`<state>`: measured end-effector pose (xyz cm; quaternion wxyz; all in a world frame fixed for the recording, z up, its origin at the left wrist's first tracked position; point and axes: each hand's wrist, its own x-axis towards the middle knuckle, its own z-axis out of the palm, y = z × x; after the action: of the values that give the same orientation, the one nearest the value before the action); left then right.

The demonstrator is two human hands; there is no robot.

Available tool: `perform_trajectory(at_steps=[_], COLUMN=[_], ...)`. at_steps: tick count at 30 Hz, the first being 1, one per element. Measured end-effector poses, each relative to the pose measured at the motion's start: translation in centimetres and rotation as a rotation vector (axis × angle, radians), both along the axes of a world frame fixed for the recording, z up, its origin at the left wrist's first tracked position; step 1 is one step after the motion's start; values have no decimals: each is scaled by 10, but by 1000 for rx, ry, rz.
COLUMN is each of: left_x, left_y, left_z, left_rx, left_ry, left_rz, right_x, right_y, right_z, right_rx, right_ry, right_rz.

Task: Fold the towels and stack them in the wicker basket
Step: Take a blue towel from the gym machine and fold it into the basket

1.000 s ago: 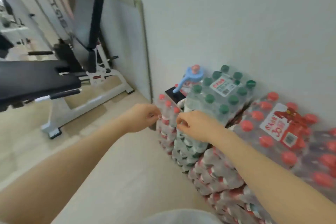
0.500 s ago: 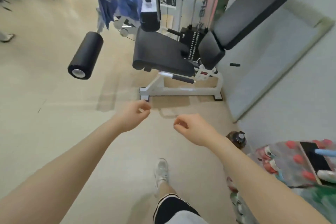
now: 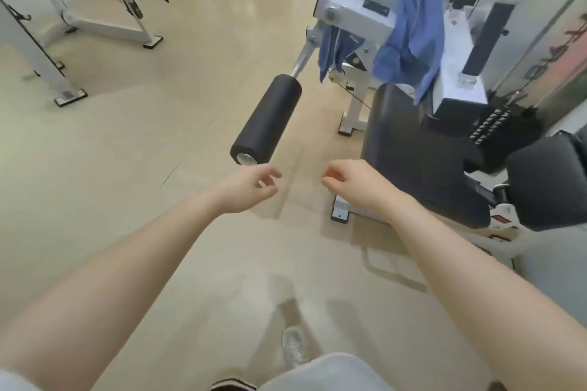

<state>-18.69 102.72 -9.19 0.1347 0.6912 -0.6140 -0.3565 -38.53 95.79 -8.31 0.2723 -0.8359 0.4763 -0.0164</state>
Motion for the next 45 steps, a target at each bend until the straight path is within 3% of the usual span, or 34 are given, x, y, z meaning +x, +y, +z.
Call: perform_trajectory(at_steps=[8,16,20,24,29,35,39,45], left_x=[191,375,437,434,422,392,334,217], left_y=[-90,-244,-334,-419,-529,-681,-762,-821], left_z=[-48,-37,-26,-25,-28,-3,34,60], left_rx=[102,91,36,24,18,-70,-141,-486], left_ry=[106,37,80,166,141,117,108,-26], left_rz=[134,-142,-145,-248,-479,-626,-886,-1349], right_x=[169,322,378,391,382,374,358,315], right_y=[-109,-215,-268,-313,-388,-524,-577,-584], right_z=[-26,-31,-20,-14,-25,-4,39,71], right_rx=[164,220,209,182,170,-13,-197,-574], right_ry=[47,-46,-30,-56,-192,-130,-168,144], right_rz=[79,-260,-380,-548,-783,-869,-1037,-1347])
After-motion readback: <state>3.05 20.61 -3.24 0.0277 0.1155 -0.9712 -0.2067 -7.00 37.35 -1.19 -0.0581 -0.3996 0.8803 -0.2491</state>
